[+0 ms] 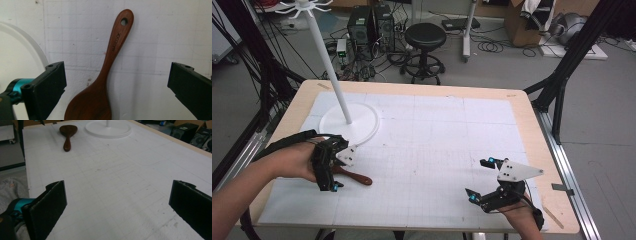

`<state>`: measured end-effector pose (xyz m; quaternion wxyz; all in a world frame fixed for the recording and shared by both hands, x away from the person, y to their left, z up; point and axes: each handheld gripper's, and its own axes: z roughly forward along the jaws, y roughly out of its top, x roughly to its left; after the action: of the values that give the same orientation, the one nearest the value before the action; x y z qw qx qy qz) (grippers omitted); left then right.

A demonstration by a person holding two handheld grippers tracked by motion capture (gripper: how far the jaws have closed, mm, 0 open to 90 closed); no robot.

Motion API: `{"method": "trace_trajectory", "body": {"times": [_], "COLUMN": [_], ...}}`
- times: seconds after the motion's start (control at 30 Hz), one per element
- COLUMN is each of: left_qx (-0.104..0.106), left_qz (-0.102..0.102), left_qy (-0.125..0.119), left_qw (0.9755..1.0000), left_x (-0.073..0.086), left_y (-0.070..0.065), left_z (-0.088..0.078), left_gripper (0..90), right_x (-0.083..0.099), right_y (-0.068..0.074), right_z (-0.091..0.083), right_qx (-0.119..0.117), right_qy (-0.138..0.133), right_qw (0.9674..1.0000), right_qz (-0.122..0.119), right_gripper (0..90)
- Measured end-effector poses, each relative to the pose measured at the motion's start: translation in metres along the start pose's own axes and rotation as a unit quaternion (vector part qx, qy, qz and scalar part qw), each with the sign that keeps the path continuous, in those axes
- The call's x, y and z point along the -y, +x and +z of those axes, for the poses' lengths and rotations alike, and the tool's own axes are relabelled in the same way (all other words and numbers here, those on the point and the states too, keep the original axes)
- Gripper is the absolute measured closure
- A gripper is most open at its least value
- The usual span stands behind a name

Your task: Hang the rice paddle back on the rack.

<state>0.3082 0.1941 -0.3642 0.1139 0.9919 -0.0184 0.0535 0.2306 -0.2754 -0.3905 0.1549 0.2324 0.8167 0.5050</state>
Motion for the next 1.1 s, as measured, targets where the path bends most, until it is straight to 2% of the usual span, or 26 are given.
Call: {"method": "trace_trajectory", "body": {"times": [0.13, 0.53, 1.1], "left_qx": [0.007, 0.019, 0.038], "left_qz": [0.012, 0.019, 0.042], "left_qy": [0.008, 0.021, 0.042], "left_qw": [0.9999, 0.9994, 0.9975], "left_x": [-0.001, -0.001, -0.001], "left_y": [0.0, 0.002, 0.013], "left_z": [0.003, 0.014, 0.034], "left_gripper": [2.5, 3.8, 17.3], "right_x": [0.0, 0.0, 0.002], "right_y": [0.0, 0.0, 0.0], "right_z": [0.002, 0.002, 0.005], "right_qx": [-0.002, -0.004, -0.011], "right_qy": [0.0, 0.003, 0.007], "right_qw": [1.0, 1.0, 0.9999], "right_qz": [-0.001, -0.002, -0.004], "right_gripper": [0.2, 0.2, 0.2]}}
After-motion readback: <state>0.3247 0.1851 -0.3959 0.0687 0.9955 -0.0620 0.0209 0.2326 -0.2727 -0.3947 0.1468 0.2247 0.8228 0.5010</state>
